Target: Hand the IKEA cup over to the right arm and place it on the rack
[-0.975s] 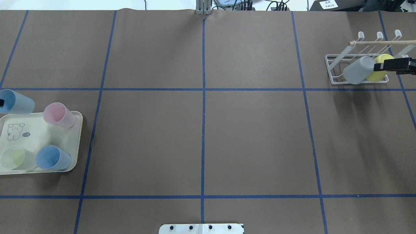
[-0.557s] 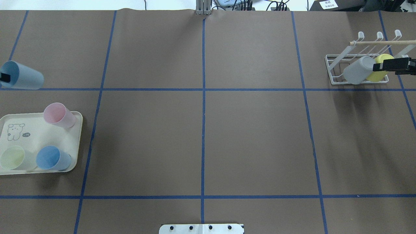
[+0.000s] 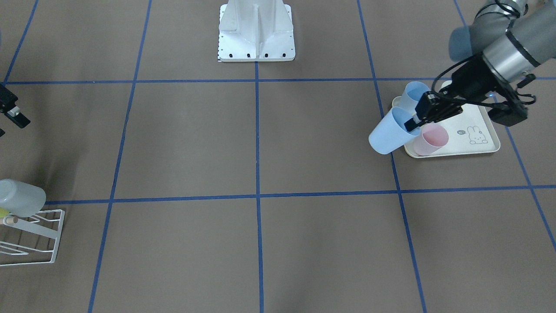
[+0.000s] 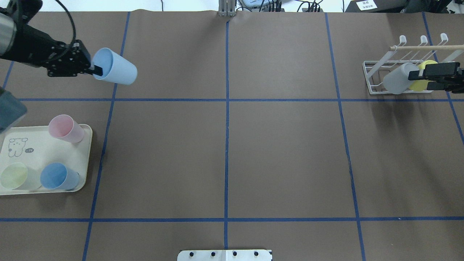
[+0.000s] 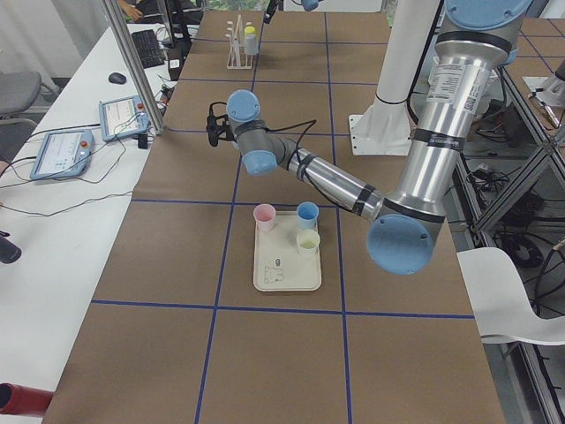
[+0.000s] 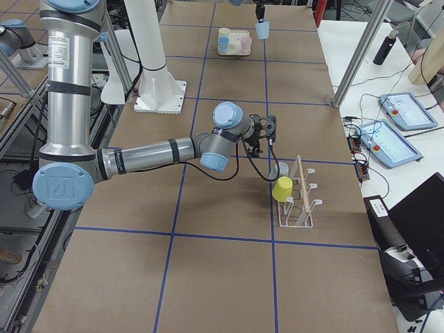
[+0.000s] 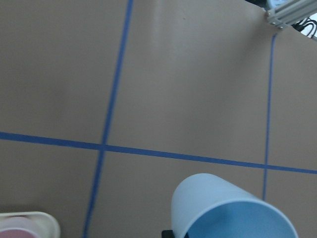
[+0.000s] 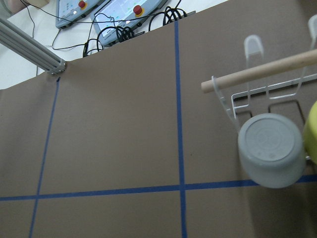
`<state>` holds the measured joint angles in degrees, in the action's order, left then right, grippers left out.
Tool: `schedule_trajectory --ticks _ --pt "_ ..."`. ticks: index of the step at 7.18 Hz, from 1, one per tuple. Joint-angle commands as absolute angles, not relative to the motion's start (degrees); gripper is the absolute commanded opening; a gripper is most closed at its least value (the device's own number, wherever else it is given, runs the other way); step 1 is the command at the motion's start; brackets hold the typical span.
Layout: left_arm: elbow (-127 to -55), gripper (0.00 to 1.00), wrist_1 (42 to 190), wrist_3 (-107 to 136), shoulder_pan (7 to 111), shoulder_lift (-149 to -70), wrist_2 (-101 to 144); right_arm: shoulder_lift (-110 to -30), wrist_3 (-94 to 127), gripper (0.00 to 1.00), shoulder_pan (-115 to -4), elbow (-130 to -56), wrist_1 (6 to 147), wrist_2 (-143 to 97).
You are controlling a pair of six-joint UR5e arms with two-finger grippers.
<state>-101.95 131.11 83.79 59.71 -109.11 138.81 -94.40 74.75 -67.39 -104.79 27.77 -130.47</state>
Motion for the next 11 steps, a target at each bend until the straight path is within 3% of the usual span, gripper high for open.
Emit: schedule_trajectory --ticks 1,3,5,7,11 --pt "-102.13 0.00 135.24 97.83 50.76 -116.51 129.44 -93.43 94.74 0.99 -62.43 -104.77 13.34 -130.96" --pt "-102.13 0.00 141.03 111.73 40.48 -123.20 114.95 -88.62 104.29 0.99 -58.12 -104.77 9.06 -130.78" --pt "-99.25 0.00 159.86 119.58 33.25 -123.05 100.43 -80.64 119.79 0.99 -55.29 -104.76 8.96 -129.39" --pt "-94.50 0.00 174.57 127.33 32.08 -122.87 96.96 -77.35 136.33 0.99 -51.09 -104.51 -0.28 -119.77" --pt "-92.64 0.00 182.01 128.58 29.54 -122.87 96.94 -74.46 139.48 0.99 -40.01 -104.51 -5.19 -106.54"
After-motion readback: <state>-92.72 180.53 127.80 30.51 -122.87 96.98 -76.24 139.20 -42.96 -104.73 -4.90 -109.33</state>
